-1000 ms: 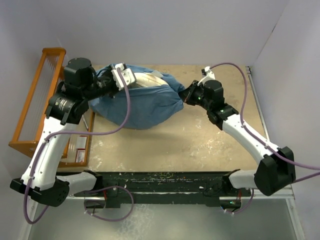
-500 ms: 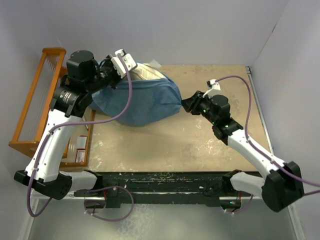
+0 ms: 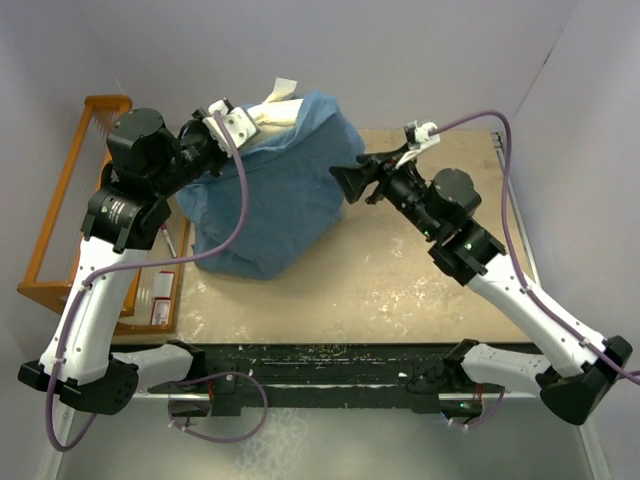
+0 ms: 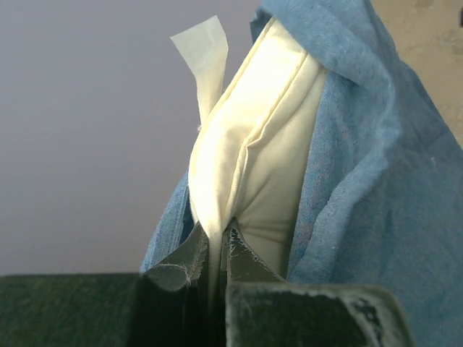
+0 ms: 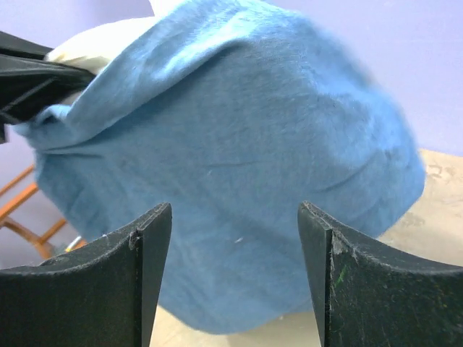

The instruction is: Remove the pillowcase from the pillow

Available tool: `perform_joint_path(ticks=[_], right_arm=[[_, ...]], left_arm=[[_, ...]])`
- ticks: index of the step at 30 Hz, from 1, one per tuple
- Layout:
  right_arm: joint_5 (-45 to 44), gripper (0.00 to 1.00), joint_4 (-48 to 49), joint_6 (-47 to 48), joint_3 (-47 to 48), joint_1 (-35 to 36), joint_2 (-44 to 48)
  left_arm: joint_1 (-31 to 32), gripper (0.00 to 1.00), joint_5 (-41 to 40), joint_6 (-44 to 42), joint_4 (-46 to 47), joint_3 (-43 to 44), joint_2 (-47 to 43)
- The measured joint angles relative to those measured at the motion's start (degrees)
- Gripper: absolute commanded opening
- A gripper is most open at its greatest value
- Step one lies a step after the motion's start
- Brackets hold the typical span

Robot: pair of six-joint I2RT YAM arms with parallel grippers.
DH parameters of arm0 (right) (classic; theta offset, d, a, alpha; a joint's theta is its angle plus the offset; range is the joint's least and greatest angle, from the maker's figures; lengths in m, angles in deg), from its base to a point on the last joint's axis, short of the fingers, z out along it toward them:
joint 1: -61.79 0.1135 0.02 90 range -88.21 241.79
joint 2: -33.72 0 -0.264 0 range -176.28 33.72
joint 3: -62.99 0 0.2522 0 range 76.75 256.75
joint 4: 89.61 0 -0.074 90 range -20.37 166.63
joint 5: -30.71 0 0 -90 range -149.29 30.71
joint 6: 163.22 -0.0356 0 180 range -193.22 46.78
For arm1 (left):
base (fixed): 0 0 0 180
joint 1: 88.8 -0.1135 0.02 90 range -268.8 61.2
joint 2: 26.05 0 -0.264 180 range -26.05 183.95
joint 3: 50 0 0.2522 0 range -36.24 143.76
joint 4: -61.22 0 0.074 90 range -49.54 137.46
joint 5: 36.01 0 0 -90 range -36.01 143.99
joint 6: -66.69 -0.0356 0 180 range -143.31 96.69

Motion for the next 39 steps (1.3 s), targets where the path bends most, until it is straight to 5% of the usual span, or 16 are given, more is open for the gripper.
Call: perform_joint_path(ticks=[4, 10, 22, 31, 33, 36, 39], right_arm=[[-0.22, 0.60, -1.62, 2.45, 3.43, -0.28, -5.79], [-0.20, 0.01, -3.91, 4.48, 9.66, -0.37, -16.81], [-0.24, 0.00, 2.27, -1.90, -14.21, -5.68, -4.79], [5.86, 0.00, 11.39, -8.63, -27.63, -9.77, -8.66], [5.81, 0.09, 14.29, -9.27, -28.85, -7.63, -11.74], [5.35, 0.52, 11.89, -8.52, -28.37, -3.30, -15.56], [5.05, 0.75, -0.81, -6.84, -25.11, -2.75, -14.08]], left_arm=[[0.00, 0.00, 0.22, -0.02, -0.04, 0.00, -0.13], [-0.02, 0.00, 0.39, -0.02, -0.70, 0.00, -0.52], [0.00, 0.00, 0.39, 0.63, -1.46, 0.00, -1.05], [0.46, 0.00, 1.29, 2.91, -1.53, 0.00, -1.05], [0.48, 0.00, 1.90, 3.30, -1.53, 0.00, -1.05], [0.48, 0.00, 2.34, 4.13, -1.38, 0.00, -1.05], [0.15, 0.00, 2.40, 4.57, -0.55, 0.00, -1.53]])
